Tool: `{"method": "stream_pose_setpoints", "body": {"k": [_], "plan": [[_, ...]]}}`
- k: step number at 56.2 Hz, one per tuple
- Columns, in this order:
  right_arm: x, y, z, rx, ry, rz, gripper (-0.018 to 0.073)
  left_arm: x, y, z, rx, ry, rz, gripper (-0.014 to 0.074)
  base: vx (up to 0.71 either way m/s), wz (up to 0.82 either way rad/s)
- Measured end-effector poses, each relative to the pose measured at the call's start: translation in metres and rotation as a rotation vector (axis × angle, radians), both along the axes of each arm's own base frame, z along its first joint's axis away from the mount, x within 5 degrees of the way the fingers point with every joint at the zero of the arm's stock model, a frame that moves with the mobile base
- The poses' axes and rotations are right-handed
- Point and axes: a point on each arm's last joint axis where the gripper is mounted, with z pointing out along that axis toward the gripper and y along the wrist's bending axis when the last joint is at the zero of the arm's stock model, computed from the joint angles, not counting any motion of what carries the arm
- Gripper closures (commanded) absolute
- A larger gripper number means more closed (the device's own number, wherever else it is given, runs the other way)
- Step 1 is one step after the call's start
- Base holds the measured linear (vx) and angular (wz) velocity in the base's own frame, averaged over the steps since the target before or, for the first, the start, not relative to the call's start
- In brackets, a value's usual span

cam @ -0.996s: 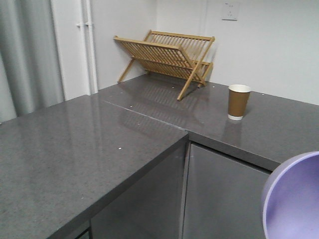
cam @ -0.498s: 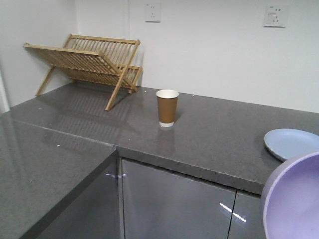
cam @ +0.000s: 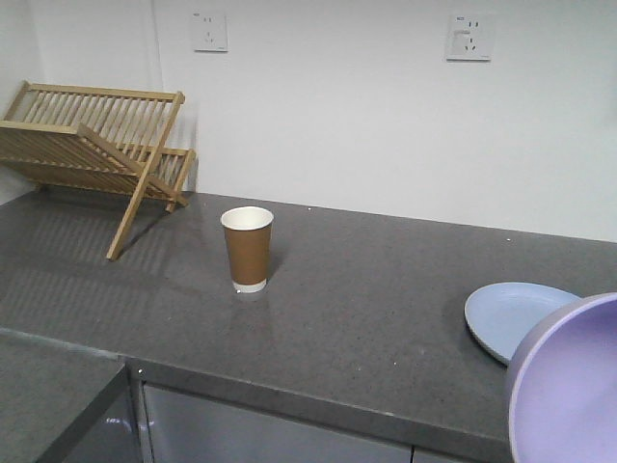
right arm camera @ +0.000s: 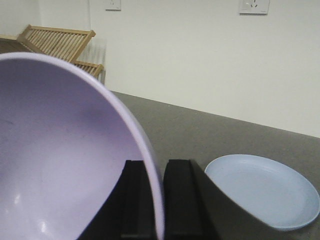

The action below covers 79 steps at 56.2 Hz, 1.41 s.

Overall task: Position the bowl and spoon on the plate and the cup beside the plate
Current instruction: 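Drive the base to the counter with the paper cup and blue plate, then lower the lavender bowl onto the blue plate and open the right gripper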

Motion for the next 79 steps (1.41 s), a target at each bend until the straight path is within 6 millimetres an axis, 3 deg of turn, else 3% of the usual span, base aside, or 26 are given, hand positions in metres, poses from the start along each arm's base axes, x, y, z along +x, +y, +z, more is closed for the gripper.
{"method": "stream_pose_setpoints", "body": {"k": [44, 79], "plan": [[0.0, 0.0, 0.0, 0.0, 0.0, 0.0, 0.0568, 0.0001, 0.0, -0.0003, 0.0, 0.001, 0.0, 0.06, 0.29, -0.29], [0.0, 0.0, 0.0, 0.0, 0.0, 0.0, 0.0568, 0.0001, 0.0, -0.0003, 0.001, 0.001, 0.0, 0.06, 0.11, -0.03]]}}
